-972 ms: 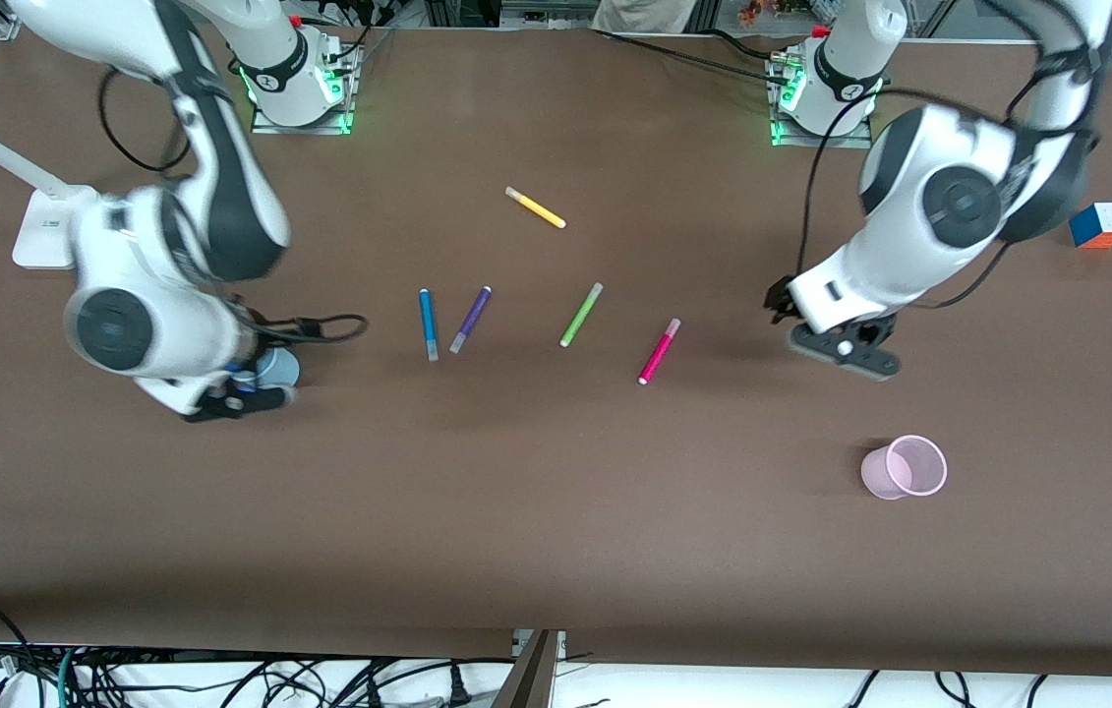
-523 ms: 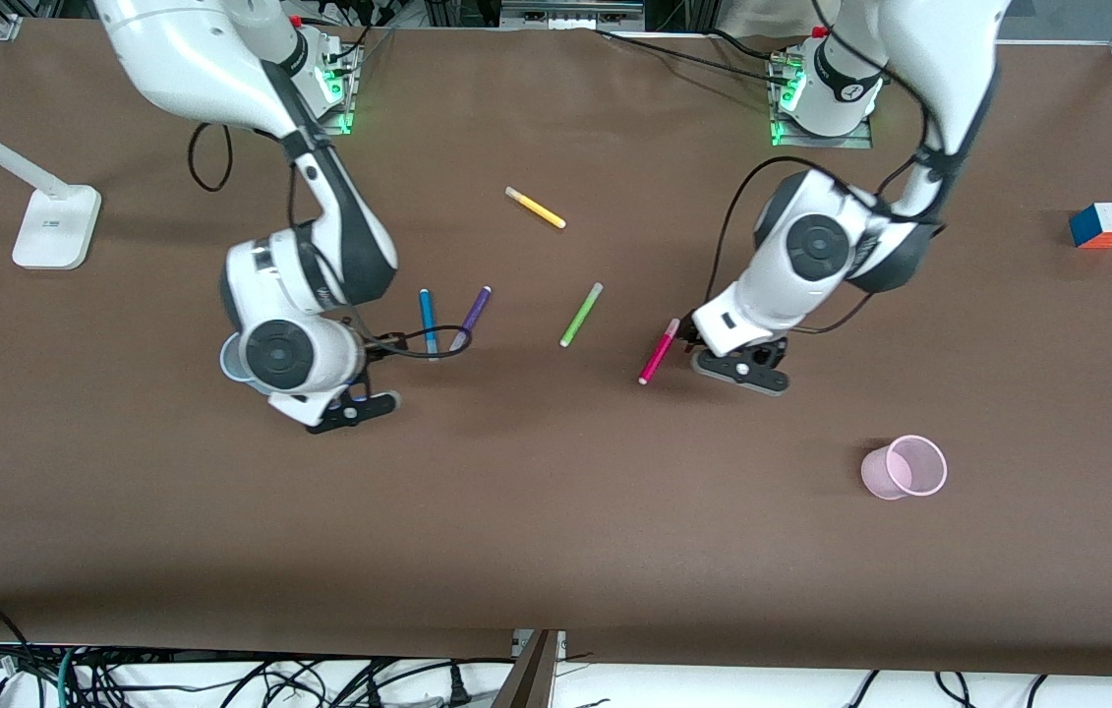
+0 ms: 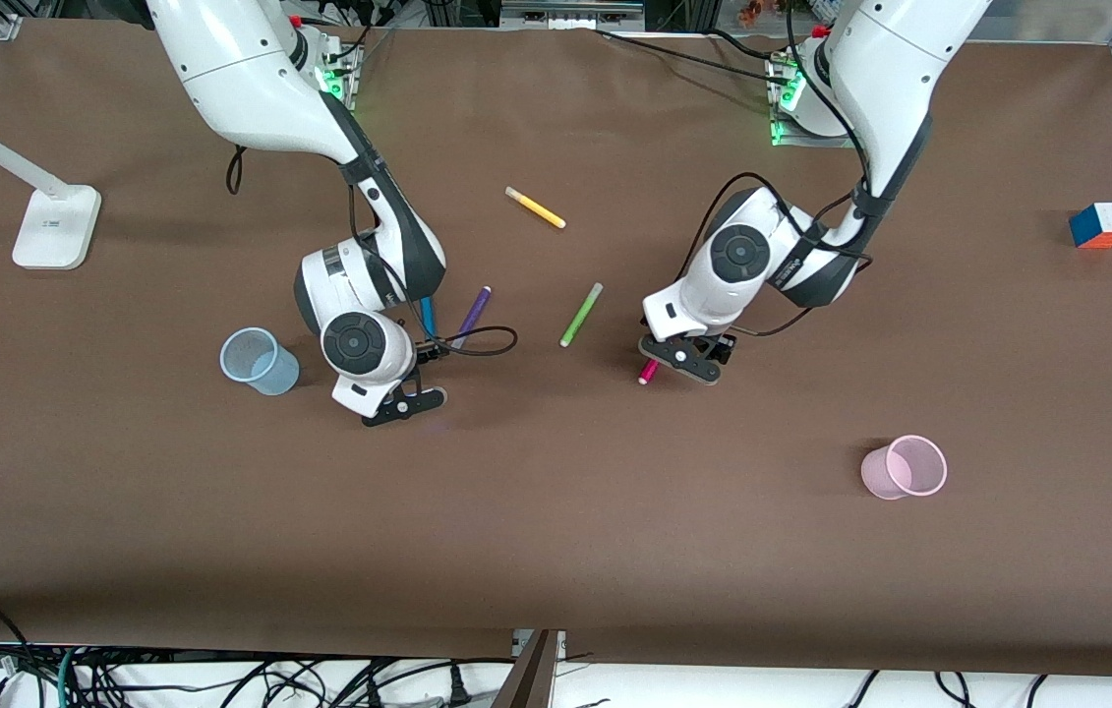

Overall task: Place pink and blue markers in matching cups
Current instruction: 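Close the right gripper on the blue marker while the left gripper grasps pink, then carry the blue marker to the blue cup while the left gripper carries pink, then drop the blue marker into the blue cup while the left gripper drops pink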

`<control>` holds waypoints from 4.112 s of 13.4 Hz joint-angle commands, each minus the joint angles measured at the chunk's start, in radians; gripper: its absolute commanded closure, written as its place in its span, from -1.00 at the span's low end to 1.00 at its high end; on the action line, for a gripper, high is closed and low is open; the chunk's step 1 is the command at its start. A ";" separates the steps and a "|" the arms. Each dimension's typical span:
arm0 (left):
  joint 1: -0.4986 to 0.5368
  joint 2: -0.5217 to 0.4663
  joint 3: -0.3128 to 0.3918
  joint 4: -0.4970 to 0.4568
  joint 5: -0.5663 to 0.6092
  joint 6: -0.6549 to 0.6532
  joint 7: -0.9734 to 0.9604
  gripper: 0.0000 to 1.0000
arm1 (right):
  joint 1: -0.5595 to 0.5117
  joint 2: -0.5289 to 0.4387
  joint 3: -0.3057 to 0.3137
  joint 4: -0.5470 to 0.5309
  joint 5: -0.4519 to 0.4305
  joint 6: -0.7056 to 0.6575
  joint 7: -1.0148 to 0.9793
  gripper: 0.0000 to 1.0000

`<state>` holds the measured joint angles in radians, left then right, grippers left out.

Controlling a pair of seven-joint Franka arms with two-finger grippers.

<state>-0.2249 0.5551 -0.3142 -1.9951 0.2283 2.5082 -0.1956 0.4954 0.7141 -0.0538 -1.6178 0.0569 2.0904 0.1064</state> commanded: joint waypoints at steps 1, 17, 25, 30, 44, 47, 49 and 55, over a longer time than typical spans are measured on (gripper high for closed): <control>0.004 0.008 -0.009 -0.019 0.086 0.009 -0.016 -0.97 | 0.025 -0.018 -0.008 -0.020 0.014 0.013 0.012 -1.00; 0.047 -0.138 -0.052 0.031 0.085 -0.449 -0.016 1.00 | 0.058 0.004 -0.008 -0.043 0.014 0.028 0.042 -0.13; 0.088 -0.144 0.041 0.194 0.394 -0.818 0.344 1.00 | 0.057 -0.008 -0.009 -0.025 0.014 0.037 0.027 1.00; 0.104 -0.124 0.159 0.197 0.662 -0.769 0.512 1.00 | -0.064 -0.183 -0.018 0.006 0.024 -0.053 -0.360 1.00; 0.167 0.127 0.264 0.539 0.653 -0.589 0.605 1.00 | -0.331 -0.288 -0.178 -0.017 0.613 -0.322 -1.788 1.00; 0.164 0.132 0.261 0.541 0.643 -0.591 0.601 1.00 | -0.394 -0.266 -0.178 -0.049 0.713 -0.388 -2.006 1.00; 0.157 0.134 0.251 0.529 0.643 -0.612 0.596 1.00 | -0.419 -0.262 -0.178 -0.083 0.733 -0.400 -2.088 1.00; 0.154 0.134 0.193 0.519 0.649 -0.750 0.594 0.31 | -0.440 -0.242 -0.179 -0.142 0.770 -0.409 -2.183 1.00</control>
<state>-0.0701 0.6812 -0.1206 -1.4943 0.8868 1.7796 0.3797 0.0693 0.4855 -0.2397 -1.7274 0.7905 1.6941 -2.0467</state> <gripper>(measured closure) 0.815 0.828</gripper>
